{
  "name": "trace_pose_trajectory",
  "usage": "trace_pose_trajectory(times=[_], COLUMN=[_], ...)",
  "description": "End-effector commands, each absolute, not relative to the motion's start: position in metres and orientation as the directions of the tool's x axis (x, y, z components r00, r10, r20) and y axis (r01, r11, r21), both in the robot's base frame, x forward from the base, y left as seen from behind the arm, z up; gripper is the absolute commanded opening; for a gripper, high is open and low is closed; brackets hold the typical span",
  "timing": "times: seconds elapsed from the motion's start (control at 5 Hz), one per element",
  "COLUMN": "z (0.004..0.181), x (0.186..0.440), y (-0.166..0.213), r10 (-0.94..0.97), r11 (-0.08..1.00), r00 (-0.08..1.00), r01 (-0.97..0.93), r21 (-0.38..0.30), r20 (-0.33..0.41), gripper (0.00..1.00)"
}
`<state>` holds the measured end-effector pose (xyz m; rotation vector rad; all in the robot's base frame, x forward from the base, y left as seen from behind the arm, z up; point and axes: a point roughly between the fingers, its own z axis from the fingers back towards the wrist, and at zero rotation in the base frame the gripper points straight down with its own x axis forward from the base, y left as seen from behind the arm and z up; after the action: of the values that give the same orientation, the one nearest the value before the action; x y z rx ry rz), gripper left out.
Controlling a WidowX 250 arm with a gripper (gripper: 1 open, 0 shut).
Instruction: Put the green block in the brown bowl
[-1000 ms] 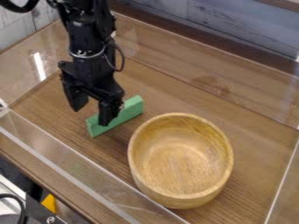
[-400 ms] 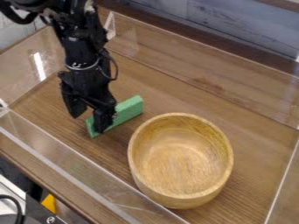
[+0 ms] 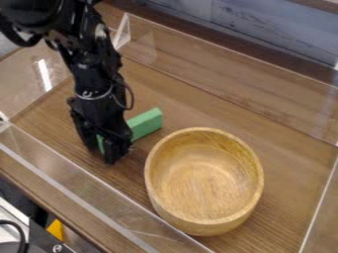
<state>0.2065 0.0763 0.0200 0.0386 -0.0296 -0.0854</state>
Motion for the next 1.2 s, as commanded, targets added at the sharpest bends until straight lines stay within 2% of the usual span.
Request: trace_pose_trajectory(times=[0.0, 0.2, 0.6, 1.0], z=[0.035, 0.048, 0.077, 0.107], x=[0.216, 0.221, 0.243, 0.242], y=[0.071, 0.066, 0.066, 0.043], r10=[-0.026, 0.039, -0.036, -0.160], r11=[0.999, 0.999, 0.999, 0.985], r00=[0.998, 0.997, 0.997, 0.985], r01=[0.024, -0.040, 0.038, 0.164], r21=[0.037, 0.017, -0.022, -0.048], r20=[0.054, 0.060, 0.074, 0.071], gripper=[0.00, 0.00, 0.00, 0.00])
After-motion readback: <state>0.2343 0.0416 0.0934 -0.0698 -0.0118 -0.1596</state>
